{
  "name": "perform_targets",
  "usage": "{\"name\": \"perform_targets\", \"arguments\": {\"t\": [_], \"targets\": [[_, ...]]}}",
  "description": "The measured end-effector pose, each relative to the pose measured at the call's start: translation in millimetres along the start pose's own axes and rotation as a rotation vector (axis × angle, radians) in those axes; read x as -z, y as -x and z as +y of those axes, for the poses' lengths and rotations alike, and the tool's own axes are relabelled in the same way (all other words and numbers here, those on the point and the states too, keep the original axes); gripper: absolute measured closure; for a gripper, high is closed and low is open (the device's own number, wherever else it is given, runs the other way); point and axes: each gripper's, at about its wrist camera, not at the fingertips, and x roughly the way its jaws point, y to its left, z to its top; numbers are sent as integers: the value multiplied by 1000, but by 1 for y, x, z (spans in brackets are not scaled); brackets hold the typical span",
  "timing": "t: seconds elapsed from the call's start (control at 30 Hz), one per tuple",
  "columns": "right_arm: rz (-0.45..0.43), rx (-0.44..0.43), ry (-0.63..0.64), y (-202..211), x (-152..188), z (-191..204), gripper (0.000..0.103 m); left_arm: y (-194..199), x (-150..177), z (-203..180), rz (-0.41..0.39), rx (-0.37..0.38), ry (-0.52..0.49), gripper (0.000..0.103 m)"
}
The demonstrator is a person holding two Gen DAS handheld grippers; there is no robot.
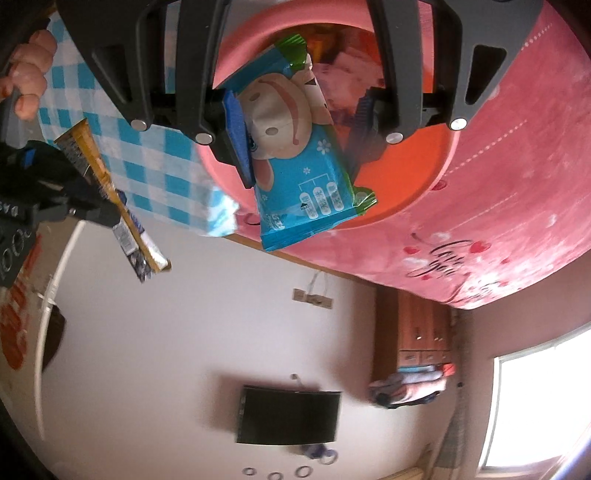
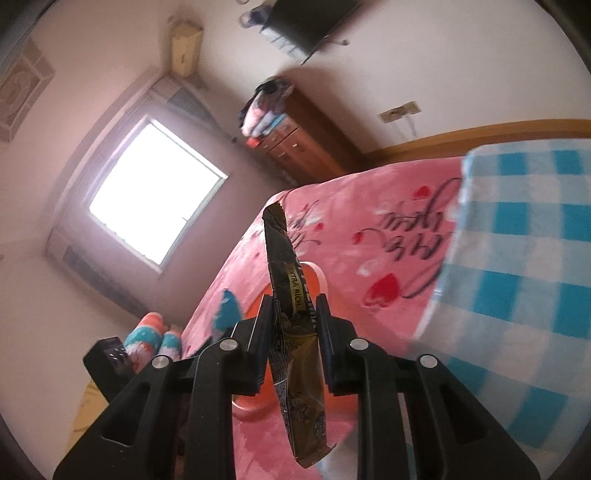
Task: Collect trash
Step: 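Carry the wipes pack and snack wrapper over the orange bucket, then open both grippers to drop the wipes pack and wrapper into the bucket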
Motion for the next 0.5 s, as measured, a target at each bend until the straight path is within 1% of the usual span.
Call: {"name": "perform_targets", "arguments": {"t": [0.13, 0.27, 0.37, 0.4, 0.43, 0.47, 0.5], "targets": [[39, -32, 6, -31, -5, 17, 78, -8, 4, 17, 19, -24, 38, 54], [65, -66, -21, -56, -5, 23, 76, -17, 7, 25, 40, -35, 56, 54], [89, -84, -37, -71, -5, 23, 75, -22, 10, 30, 48, -44, 74, 49], [102, -82, -42, -77, -3, 22, 69, -22, 10, 32, 42, -45, 78, 39], [109, -76, -47, -80, -3, 20, 58, -22, 9, 35, 34, -53, 84, 33], [114, -73, -54, -82, -2, 19, 52, -23, 8, 38, 25, -65, 89, 24], [113, -71, -65, -82, 0, 17, 45, -22, 8, 39, 16, -71, 89, 22]]}}
